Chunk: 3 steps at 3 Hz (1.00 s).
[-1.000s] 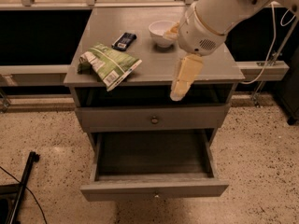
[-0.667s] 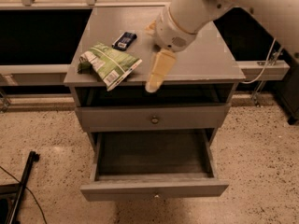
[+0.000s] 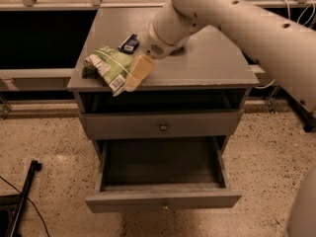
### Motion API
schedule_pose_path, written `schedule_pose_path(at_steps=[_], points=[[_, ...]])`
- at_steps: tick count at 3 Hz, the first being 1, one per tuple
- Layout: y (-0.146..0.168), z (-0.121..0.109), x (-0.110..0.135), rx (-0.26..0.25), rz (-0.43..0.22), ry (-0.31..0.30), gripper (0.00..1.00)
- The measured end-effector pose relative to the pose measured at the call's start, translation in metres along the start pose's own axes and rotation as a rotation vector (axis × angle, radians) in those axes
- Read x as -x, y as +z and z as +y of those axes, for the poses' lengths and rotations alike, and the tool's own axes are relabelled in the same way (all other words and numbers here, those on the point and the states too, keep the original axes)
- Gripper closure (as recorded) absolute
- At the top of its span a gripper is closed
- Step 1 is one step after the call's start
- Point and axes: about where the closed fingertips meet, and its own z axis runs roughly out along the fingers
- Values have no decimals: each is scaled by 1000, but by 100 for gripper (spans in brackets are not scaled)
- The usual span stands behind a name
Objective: Place green jalapeno chip bag into middle drawer
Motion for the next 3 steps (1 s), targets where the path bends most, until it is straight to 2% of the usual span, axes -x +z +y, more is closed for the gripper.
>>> schedule_pose_path(at_steps=[1, 2, 3], points=[[26, -7, -4, -4, 9, 103, 18], [44, -11, -10, -9, 17, 175, 42], [52, -13, -9, -15, -8, 196, 65]])
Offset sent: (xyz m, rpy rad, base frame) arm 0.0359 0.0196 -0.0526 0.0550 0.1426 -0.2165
